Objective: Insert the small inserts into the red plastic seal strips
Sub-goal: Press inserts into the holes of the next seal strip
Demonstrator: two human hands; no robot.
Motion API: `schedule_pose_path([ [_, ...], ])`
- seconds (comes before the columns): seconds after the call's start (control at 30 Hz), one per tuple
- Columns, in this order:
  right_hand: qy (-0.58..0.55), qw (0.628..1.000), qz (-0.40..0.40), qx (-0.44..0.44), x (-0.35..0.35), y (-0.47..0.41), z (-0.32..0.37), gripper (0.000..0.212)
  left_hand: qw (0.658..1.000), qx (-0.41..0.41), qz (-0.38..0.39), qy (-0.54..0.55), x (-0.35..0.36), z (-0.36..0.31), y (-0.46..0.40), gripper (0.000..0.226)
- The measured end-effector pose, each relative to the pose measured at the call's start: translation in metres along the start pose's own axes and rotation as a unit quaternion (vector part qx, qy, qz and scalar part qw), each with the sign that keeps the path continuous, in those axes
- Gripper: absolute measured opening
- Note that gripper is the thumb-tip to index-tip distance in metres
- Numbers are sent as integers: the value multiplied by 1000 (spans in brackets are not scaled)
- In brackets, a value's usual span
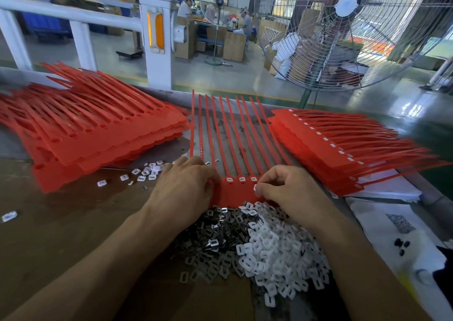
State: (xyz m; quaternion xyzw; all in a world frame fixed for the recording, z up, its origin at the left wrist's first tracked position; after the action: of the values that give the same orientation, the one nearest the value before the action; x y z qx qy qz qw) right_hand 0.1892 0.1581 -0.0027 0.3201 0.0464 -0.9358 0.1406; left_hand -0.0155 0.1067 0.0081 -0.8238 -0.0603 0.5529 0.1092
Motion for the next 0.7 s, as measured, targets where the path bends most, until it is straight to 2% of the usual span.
schedule_pose_path([
  [0.27,-36,998,-58,-15,-7,4,5,12,1000,-9,9,1,1,-1,-2,24],
  [0.37,-28,997,-65,-17,-9,4,4,8,1000,-4,3,13,1,-1,1,23],
  [0.7,-48,995,-90,-22,-15,1,-4,13,1000,-2,7,17,-1,-2,3,23],
])
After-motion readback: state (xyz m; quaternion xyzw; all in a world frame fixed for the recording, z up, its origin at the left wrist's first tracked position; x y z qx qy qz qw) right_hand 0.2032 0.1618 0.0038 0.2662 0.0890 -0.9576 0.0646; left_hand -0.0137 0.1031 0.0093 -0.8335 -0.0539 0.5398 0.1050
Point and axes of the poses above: each hand's wrist, its own y-axis away from the middle knuckle, its own x-axis out of the palm, z = x × y, the point moved 9 cm from there along -y, towards the middle knuckle, and after that the axes turned 3 degrees about z, right-handed, at the moved point
